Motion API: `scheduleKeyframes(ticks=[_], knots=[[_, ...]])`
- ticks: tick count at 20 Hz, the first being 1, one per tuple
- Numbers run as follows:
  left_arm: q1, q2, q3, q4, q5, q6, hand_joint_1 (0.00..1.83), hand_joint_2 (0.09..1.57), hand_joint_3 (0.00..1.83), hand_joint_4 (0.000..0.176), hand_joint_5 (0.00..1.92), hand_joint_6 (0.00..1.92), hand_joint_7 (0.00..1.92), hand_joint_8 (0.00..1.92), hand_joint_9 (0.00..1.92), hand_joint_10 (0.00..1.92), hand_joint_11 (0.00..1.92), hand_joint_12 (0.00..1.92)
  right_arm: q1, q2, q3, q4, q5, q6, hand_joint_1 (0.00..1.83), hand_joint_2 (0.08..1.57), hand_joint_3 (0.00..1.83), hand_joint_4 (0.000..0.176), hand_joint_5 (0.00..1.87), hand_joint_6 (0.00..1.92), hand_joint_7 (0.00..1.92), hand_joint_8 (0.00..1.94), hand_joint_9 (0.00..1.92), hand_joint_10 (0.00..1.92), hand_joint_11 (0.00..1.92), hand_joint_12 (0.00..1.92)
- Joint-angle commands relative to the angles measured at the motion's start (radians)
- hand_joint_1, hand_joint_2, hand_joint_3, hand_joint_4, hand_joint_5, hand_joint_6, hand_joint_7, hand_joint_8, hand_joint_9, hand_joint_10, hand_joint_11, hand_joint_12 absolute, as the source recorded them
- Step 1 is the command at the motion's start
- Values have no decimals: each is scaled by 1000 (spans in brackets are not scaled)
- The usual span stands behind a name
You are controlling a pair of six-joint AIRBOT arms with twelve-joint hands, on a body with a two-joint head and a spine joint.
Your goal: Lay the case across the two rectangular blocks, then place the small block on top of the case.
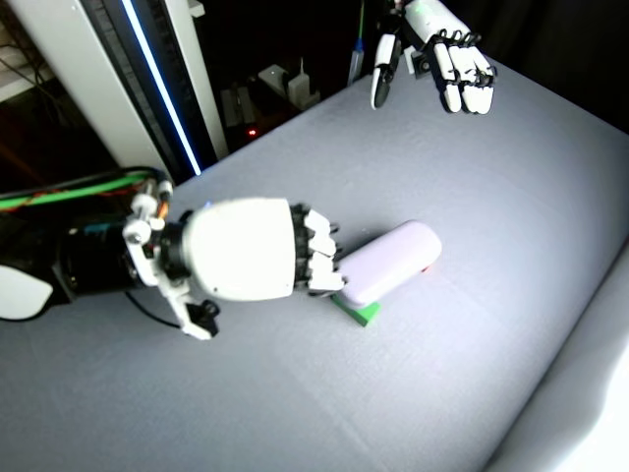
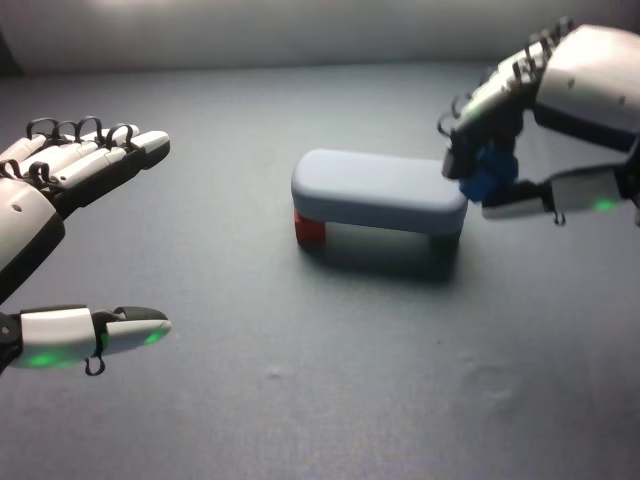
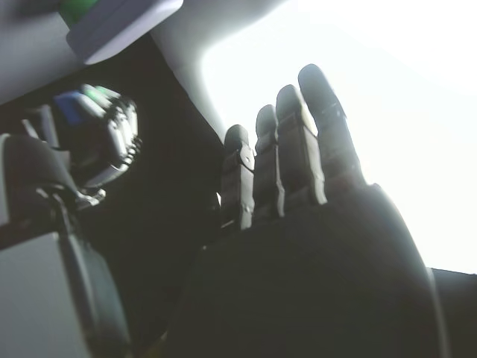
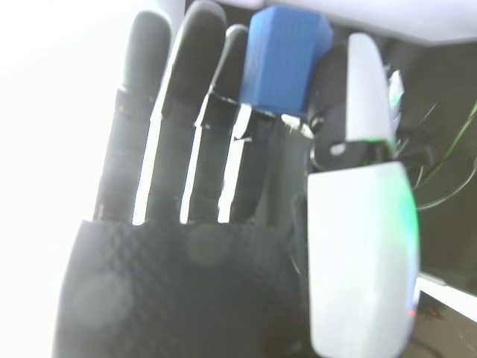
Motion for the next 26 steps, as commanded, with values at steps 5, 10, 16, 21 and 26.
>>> scheduleKeyframes(ticks=[5,10,16,21,26], knots=[[-8,-10,10,6,-116,-12,845,902,1,73,199,1,156,1,180,4,0,663,73,-76,79,33,30,-1,1270,1037,1,0,1103,679,1235,687,1146,551,496,1284],[-8,-15,14,8,-112,-16,841,903,0,70,210,3,158,1,175,1,0,638,117,-167,159,-7,-97,-1,1406,1001,0,0,1115,575,1376,264,1219,843,851,1107],[-11,-24,21,13,-104,-24,813,894,0,66,223,2,154,2,172,3,0,617,132,-227,205,-39,-172,-1,1398,1044,0,0,994,839,1283,389,1076,1031,697,1170],[-16,-31,27,17,-93,-28,785,897,0,73,236,2,161,1,183,3,0,652,134,-262,242,-45,-225,-2,1399,1037,0,0,1008,861,1354,184,1094,1016,721,1226],[-18,-34,29,17,-93,-30,786,904,1,53,236,2,168,3,179,6,0,617,134,-270,249,-65,-241,-4,1181,996,2,0,758,76,969,277,900,429,553,1243]])
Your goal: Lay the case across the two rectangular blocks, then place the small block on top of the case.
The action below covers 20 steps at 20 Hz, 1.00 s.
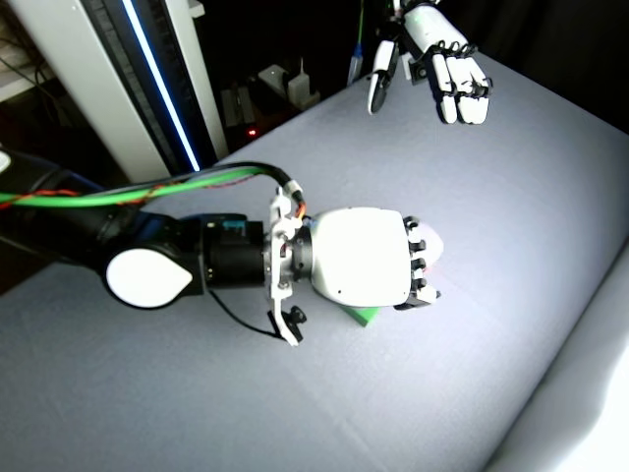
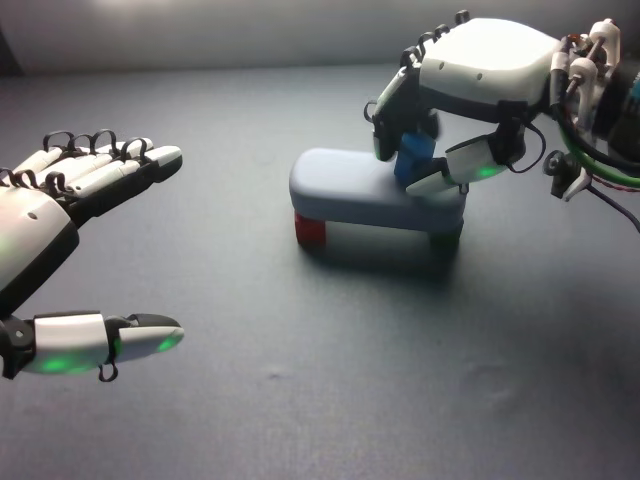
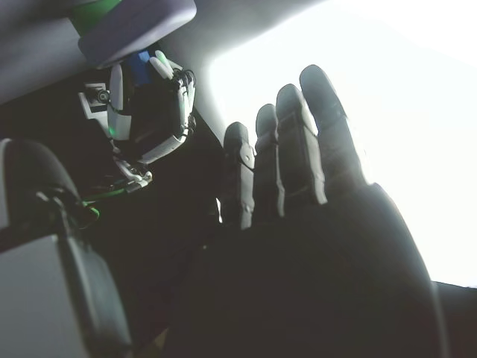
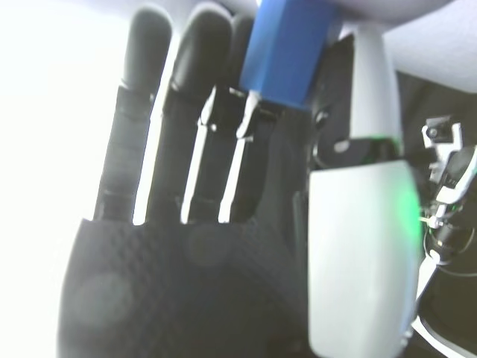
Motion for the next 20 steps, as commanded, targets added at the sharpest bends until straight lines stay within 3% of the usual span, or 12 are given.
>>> scheduleKeyframes(ticks=[1,6,8,10,11,12,14,15,16,18,19,20], knots=[[-9,-5,5,6,-122,-5,791,905,1,49,235,1,167,2,180,6,0,617,7,-1,5,19,54,-5,1121,982,0,0,704,15,929,89,885,278,515,1219],[-9,-6,6,7,-124,-8,808,907,1,47,243,1,167,0,182,1,0,616,7,-1,4,16,52,-5,1008,935,0,0,547,0,735,0,826,95,386,1276],[-9,-6,6,7,-124,-8,811,904,0,56,245,1,164,0,179,0,0,621,7,-1,-2,16,52,-5,980,906,0,35,479,0,655,0,776,79,323,1312],[-9,-7,5,7,-126,-9,806,909,1,59,235,2,161,0,174,1,0,589,7,0,-9,21,53,-5,960,902,0,45,396,0,588,0,715,48,279,1223],[-9,-6,5,6,-129,-10,828,913,2,45,244,5,167,3,175,2,0,578,7,0,-13,28,58,-5,799,897,0,82,225,0,450,0,569,4,241,977],[-9,-6,4,6,-131,-11,837,915,2,36,243,4,165,2,174,1,0,577,7,0,-23,39,74,-5,754,883,0,84,141,0,385,0,458,0,133,906],[-9,-6,3,5,-138,-12,859,907,0,43,235,0,155,0,165,0,0,594,7,11,-48,82,132,-5,735,869,0,104,19,0,243,0,289,0,4,773],[-9,-5,2,3,-145,-12,866,910,0,50,234,0,157,0,158,0,0,577,5,41,-66,105,172,-5,738,836,0,154,3,0,179,4,197,7,0,607],[-9,-4,-1,2,-155,-12,838,908,0,61,230,0,164,3,164,3,0,578,3,72,-91,122,207,-8,727,821,0,172,0,0,144,2,158,3,0,540],[-8,-3,-3,-1,-174,-12,801,913,1,60,212,2,161,1,157,3,0,494,-15,139,-146,168,272,-40,701,823,0,176,0,0,115,0,110,5,0,465],[-7,-1,-5,-6,-187,-12,739,958,9,45,198,0,155,2,133,0,0,412,-37,185,-185,202,323,-62,735,832,1,176,0,0,100,2,83,7,0,359],[-5,2,-6,-9,-198,-12,669,996,11,64,175,0,135,0,110,0,0,364,-54,208,-204,220,353,-67,758,830,0,176,0,0,88,2,71,3,0,277]])
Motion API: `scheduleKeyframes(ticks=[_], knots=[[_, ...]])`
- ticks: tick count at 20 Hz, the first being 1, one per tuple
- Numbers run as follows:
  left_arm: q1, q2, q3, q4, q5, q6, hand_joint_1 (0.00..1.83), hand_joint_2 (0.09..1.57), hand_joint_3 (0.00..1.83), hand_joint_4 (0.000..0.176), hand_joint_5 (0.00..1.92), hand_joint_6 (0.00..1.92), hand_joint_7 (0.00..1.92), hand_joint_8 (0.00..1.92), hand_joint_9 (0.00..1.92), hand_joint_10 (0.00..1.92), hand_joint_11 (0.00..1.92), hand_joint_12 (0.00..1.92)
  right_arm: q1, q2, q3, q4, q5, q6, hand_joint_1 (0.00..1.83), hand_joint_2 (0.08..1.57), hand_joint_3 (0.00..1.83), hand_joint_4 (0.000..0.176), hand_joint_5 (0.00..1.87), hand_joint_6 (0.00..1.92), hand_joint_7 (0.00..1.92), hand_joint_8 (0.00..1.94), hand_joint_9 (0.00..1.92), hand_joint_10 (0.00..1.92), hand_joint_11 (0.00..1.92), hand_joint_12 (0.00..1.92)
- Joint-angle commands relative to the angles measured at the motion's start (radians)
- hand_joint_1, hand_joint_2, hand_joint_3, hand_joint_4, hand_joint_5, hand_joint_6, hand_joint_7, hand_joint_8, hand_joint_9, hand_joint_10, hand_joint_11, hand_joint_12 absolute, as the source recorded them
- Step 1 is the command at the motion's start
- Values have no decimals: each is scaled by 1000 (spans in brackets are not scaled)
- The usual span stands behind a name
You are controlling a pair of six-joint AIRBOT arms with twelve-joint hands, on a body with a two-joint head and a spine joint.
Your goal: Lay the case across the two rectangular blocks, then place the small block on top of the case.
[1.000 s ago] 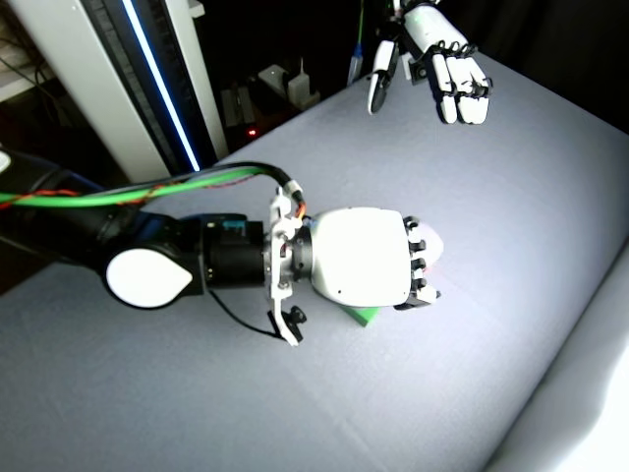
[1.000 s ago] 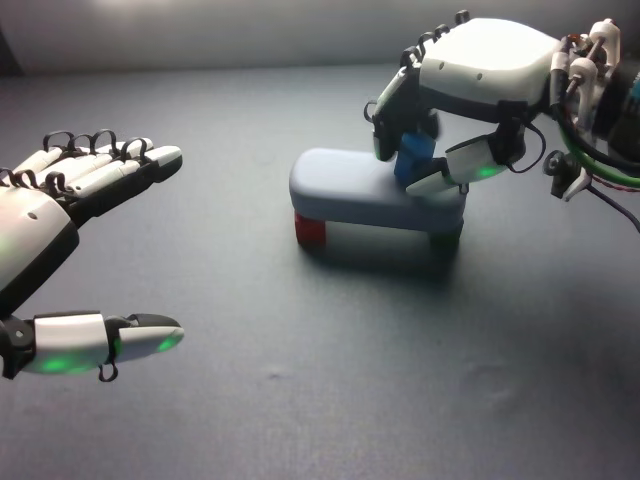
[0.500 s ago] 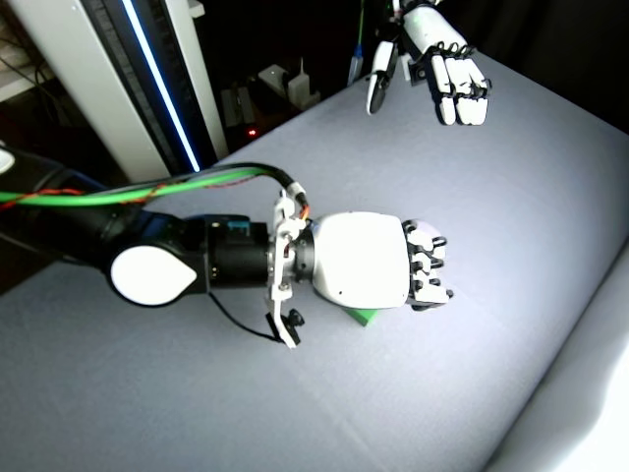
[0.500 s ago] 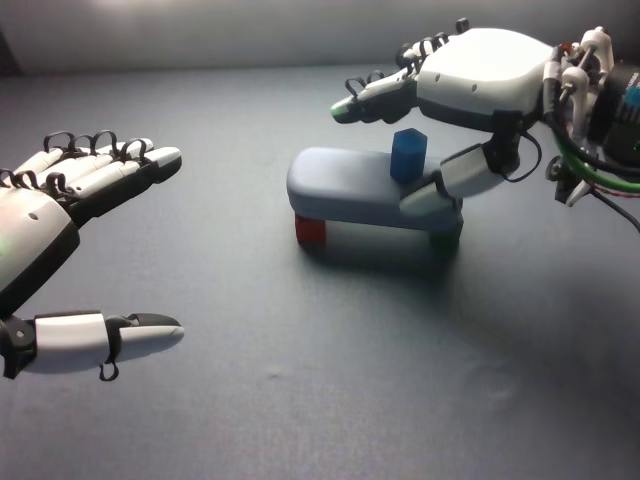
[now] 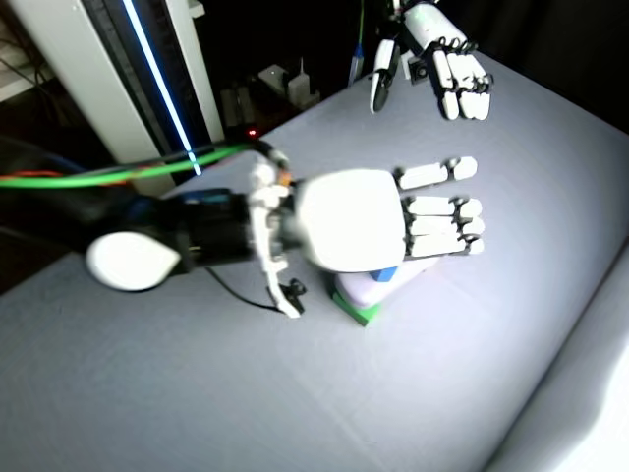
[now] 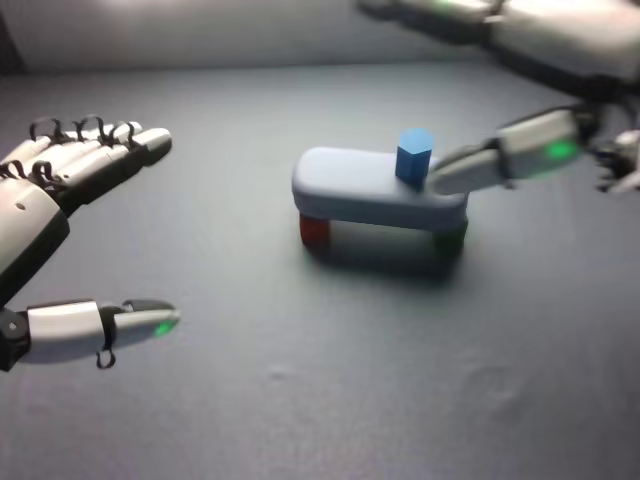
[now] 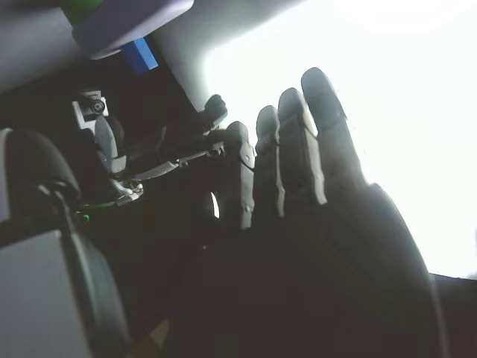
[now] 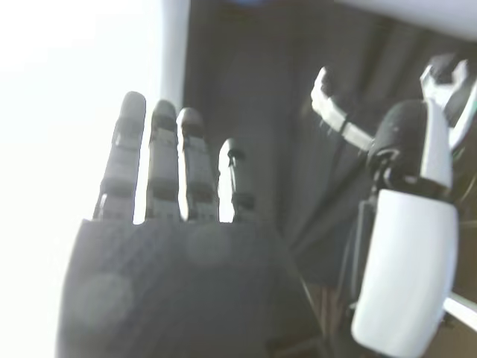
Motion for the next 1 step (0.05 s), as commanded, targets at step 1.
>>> scheduleKeyframes(ticks=[1], knots=[[-3,7,-5,8,-162,-9,528,1062,18,83,157,0,107,0,84,0,0,314,-24,26,-25,52,180,-1,787,818,0,176,0,0,91,2,57,2,0,179]])
